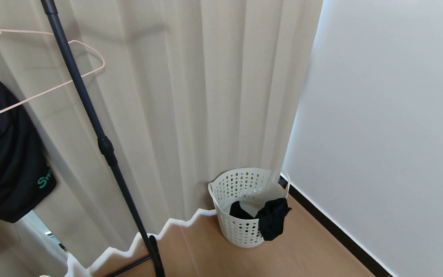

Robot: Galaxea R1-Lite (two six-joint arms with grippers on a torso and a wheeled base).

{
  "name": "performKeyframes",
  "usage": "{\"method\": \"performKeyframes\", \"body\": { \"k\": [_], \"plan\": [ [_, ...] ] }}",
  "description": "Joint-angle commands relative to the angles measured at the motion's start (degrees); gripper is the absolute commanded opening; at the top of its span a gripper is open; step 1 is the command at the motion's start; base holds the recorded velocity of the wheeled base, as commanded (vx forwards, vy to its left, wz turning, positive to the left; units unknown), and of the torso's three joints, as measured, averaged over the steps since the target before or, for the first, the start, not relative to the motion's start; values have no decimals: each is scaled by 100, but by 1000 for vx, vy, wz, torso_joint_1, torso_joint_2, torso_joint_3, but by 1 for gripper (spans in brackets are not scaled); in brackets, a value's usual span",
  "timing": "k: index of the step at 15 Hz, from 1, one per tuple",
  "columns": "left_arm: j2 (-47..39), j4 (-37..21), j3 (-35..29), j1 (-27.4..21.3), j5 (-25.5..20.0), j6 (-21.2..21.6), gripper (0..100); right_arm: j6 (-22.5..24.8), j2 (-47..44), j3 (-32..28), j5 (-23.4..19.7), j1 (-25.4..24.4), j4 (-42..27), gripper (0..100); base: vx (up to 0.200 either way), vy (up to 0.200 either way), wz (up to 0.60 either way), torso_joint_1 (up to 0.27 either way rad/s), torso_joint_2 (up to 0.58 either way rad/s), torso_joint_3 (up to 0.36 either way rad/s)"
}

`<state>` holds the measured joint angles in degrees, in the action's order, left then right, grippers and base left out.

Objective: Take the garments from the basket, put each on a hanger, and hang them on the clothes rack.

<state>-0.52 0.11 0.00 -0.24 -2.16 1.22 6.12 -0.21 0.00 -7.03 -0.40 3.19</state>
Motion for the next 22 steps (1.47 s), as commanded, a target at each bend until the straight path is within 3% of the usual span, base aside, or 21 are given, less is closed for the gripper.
{"method": "performKeyframes", "body": {
  "k": [1, 5, 11, 17, 22],
  "plan": [
    [-9, 7, 0, 7, -4, 1, 100, 3, 3, 0, 0, -4, 6, 100, 200, 0, 0, 7, 2, 7],
    [-18, 7, 0, 7, -4, 1, 100, 3, 3, 0, 0, -4, 6, 100, 200, 0, 0, 1, 4, 5],
    [-9, 7, 0, 7, -4, 1, 100, 3, 3, 0, 0, -4, 6, 100, 0, 0, 0, -5, 21, 16],
    [-9, 7, 0, 7, -4, 10, 100, 3, 3, 0, 0, -4, 6, 100, 0, 0, 0, -58, 366, 303],
    [-18, 7, 0, 7, -4, 10, 100, 3, 3, 0, 0, -4, 6, 100, 0, 0, 0, -17, 179, 14]
  ]
}}
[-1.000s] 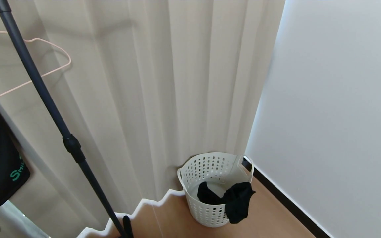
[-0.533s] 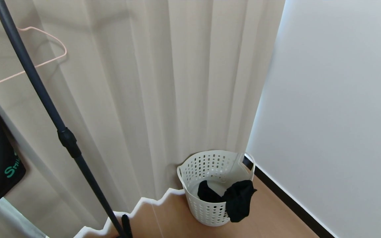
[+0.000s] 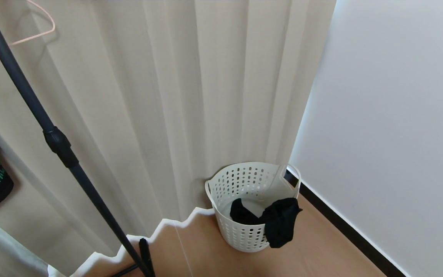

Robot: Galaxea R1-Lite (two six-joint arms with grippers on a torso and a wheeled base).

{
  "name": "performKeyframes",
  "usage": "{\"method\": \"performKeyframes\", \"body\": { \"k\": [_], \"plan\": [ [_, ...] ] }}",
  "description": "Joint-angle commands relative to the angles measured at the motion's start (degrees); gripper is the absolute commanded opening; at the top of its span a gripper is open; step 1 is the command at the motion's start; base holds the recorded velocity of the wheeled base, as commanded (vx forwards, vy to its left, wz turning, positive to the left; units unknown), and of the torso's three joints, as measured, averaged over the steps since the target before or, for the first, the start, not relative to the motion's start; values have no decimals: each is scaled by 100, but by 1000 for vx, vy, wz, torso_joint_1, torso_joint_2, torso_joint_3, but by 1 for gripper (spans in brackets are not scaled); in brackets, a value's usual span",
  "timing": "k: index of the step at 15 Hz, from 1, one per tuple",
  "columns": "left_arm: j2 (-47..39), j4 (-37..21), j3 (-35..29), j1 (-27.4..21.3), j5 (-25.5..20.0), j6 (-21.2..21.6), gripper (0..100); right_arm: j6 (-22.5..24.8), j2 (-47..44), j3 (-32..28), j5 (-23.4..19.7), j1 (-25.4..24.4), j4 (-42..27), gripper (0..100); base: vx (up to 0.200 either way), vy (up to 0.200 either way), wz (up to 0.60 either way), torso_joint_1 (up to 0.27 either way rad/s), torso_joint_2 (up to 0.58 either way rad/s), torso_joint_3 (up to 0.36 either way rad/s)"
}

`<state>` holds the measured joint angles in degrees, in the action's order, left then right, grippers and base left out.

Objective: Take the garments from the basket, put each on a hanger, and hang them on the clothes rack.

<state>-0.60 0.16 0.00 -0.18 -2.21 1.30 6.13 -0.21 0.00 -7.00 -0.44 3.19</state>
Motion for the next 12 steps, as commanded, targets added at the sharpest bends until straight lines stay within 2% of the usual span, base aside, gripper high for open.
{"method": "performKeyframes", "body": {
  "k": [1, 12],
  "plan": [
    [-11, 2, 0, 1, 1, 1, 100, 2, 3, 0, -3, 0, 6, 100, 0, 0, 0, -2, 95, -110],
    [-11, 2, 0, 1, 1, -7, 100, 2, 3, 0, 5, 0, 32, 100, 0, 0, 0, 4, 13, -189]
  ]
}}
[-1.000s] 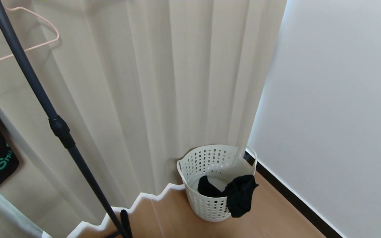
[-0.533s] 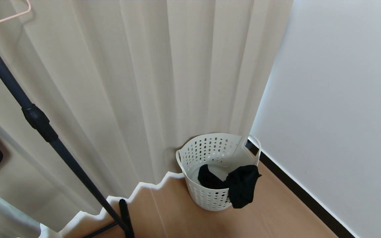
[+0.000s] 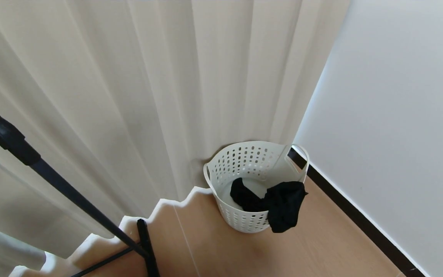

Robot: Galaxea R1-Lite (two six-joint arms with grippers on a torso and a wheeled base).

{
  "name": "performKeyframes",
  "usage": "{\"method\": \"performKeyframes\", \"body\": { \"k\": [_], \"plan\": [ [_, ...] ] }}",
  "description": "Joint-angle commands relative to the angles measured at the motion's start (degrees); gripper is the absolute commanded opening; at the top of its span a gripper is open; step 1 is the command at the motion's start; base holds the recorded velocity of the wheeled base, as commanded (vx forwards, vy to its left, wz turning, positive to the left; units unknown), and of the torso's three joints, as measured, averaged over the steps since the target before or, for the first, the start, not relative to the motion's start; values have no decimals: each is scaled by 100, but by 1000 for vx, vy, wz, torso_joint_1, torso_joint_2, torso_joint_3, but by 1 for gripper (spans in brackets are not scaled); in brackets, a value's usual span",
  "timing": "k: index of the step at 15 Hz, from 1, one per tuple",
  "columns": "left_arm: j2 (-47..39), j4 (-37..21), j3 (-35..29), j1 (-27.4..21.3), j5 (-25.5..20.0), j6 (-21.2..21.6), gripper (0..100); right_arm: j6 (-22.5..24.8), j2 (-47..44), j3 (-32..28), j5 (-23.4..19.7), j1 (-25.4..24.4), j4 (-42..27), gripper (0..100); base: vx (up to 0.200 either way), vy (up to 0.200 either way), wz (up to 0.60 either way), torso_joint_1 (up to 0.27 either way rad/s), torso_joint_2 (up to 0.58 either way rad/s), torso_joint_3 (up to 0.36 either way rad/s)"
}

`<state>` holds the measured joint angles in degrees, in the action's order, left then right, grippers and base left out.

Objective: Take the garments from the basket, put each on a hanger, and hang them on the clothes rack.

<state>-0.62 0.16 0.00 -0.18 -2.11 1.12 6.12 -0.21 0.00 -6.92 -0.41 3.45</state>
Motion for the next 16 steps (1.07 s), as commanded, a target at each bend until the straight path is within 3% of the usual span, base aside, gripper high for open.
{"method": "performKeyframes", "body": {
  "k": [1, 16],
  "plan": [
    [-8, 2, 0, 1, 18, -33, 100, -6, 3, 0, -2, -2, 7, 100, 0, 0, 0, 2, 12, -203],
    [-8, 2, 0, 1, 88, -59, 100, -32, 3, 0, 16, -2, 15, 100, 0, 0, 0, 3, 5, -198]
  ]
}}
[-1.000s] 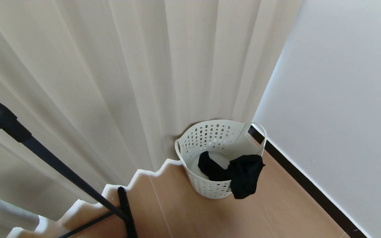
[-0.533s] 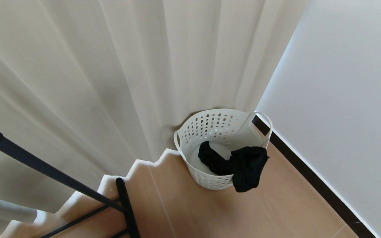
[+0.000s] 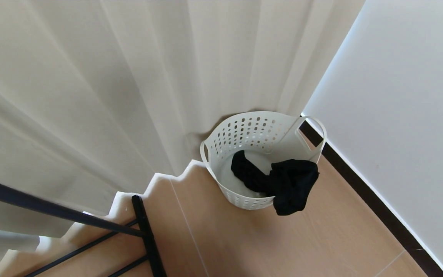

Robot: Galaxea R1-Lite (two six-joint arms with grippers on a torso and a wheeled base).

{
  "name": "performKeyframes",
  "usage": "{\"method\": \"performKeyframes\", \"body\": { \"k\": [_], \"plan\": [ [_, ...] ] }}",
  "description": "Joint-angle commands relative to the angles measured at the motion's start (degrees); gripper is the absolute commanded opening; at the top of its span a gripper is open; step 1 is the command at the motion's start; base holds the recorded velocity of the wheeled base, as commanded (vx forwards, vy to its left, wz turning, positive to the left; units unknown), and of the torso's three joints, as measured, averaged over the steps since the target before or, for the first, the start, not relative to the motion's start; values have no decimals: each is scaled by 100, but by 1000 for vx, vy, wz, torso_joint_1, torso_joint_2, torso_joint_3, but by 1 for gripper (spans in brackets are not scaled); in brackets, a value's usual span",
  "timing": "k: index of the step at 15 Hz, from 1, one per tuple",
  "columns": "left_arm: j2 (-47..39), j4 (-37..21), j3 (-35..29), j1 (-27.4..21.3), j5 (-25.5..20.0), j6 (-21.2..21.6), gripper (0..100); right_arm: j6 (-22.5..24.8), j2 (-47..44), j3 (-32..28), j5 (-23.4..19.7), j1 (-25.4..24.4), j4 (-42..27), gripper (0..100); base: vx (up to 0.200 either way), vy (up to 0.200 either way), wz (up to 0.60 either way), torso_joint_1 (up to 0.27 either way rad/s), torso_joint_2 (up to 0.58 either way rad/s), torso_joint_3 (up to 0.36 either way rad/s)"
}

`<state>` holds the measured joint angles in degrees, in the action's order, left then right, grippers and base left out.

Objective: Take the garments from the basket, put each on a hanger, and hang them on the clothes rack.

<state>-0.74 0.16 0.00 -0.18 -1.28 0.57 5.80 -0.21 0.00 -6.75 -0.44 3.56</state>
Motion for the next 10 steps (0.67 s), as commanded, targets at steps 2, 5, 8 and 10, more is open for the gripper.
{"method": "performKeyframes", "body": {
  "k": [2, 5, 8, 10],
  "plan": [
    [4, 2, 0, 1, 14, -5, 100, 0, 3, 0, -1, 0, 4, 100, 0, 0, 0, 0, 2, -200],
    [4, 2, 0, 1, 23, -13, 100, 9, 3, 0, -1, 0, 4, 100, 0, 0, 0, -1, 4, -203],
    [4, 2, 0, 1, 23, -13, 100, 17, 3, 0, 7, 0, -13, 100, 0, 0, 0, -1, -2, -201],
    [4, 2, 0, 1, 31, -22, 100, 9, -6, 0, 16, 0, -48, 100, 0, 0, 0, 0, 2, -190]
  ]
}}
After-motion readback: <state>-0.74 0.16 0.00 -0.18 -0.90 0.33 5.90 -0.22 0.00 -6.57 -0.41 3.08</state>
